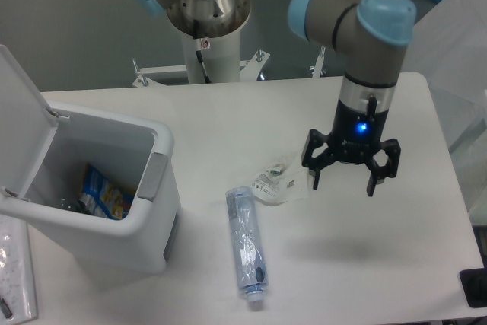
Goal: Open the trash can
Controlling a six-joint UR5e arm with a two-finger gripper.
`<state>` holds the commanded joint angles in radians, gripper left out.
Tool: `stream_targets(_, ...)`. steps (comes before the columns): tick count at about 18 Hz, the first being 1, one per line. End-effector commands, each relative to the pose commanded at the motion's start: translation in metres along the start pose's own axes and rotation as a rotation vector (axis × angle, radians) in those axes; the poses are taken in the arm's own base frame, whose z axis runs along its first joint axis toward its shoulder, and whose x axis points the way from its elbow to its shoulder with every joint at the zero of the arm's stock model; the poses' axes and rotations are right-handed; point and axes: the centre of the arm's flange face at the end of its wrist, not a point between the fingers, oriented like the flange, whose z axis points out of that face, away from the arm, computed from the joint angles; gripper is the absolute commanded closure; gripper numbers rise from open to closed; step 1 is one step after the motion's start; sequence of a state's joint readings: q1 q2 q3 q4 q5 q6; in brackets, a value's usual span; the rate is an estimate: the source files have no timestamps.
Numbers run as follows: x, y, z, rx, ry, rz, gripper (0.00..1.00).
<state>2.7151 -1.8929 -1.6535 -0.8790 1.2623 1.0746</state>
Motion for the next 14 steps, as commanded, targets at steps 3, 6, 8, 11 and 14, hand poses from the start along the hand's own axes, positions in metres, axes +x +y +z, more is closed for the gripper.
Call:
stream_targets(3,0.007,0.012,0.008,-0.050,0.004,0.087,0.00)
stream_targets(6,0.010,0.017,0.013,-0.078,0.005,0.108,0.00)
stream_targets(8,0.010,0.021,0.014,-0.126,-0.009,0.143,0.00)
stream_targets(11,0.010,0.026,0.018,-0.209,-0.030,0.174,0.00)
stream_targets(14,0.018,0.022,0.034,-0.276,-0.031,0.212,0.00)
